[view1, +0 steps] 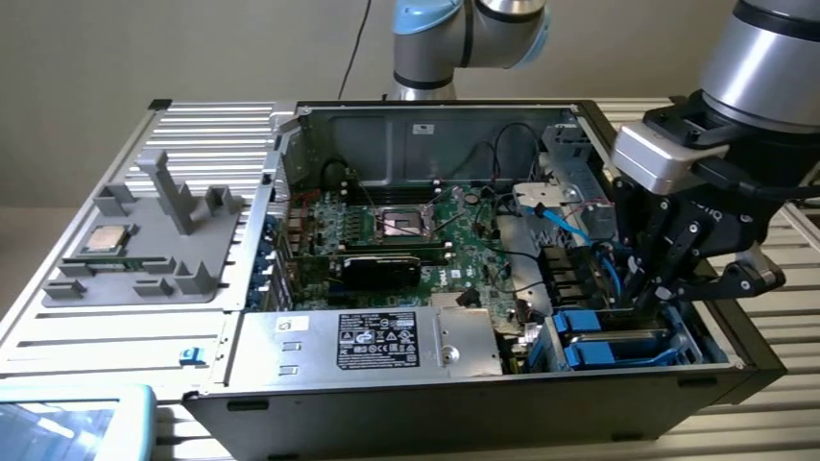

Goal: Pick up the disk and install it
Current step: 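Insert the first disk wire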

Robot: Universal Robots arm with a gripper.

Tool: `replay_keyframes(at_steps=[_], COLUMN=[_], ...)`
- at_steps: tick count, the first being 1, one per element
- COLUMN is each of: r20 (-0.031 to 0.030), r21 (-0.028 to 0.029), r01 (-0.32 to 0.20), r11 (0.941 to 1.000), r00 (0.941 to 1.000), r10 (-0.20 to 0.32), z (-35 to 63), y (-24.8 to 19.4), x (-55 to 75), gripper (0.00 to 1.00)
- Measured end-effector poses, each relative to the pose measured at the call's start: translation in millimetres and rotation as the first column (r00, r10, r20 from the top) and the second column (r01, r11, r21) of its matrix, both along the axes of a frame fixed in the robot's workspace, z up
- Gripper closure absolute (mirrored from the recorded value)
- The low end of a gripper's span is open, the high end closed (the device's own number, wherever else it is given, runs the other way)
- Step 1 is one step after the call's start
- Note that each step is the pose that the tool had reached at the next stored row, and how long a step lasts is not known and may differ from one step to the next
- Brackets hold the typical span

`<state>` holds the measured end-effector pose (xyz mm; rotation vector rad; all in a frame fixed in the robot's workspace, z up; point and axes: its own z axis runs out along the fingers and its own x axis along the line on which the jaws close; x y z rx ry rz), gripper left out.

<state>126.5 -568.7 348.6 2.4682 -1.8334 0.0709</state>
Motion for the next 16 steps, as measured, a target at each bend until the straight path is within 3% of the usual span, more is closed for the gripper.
replay_keyframes(at_steps=[4,7,13,15,16], r20=[0.0,0.0001,0.0001,0.0006,0.0016], r21=[-0.0003,-0.0004,-0.0005,-0.0038,-0.0089], r01=[0.011,0.058,0.15,0.172,0.179], r11=[0.9999,0.9983,0.9887,0.9851,0.9838], r00=[0.9999,0.9983,0.9887,0.9851,0.9838], r10=[-0.011,-0.058,-0.15,-0.172,-0.179], z=[-0.2,-0.3,-1.4,-1.7,-1.9], y=[2.0,2.0,2.1,2.0,2.0], x=[-0.1,-0.1,0.0,-0.1,0.0], gripper=[0.83,0.83,0.83,0.83,0.83])
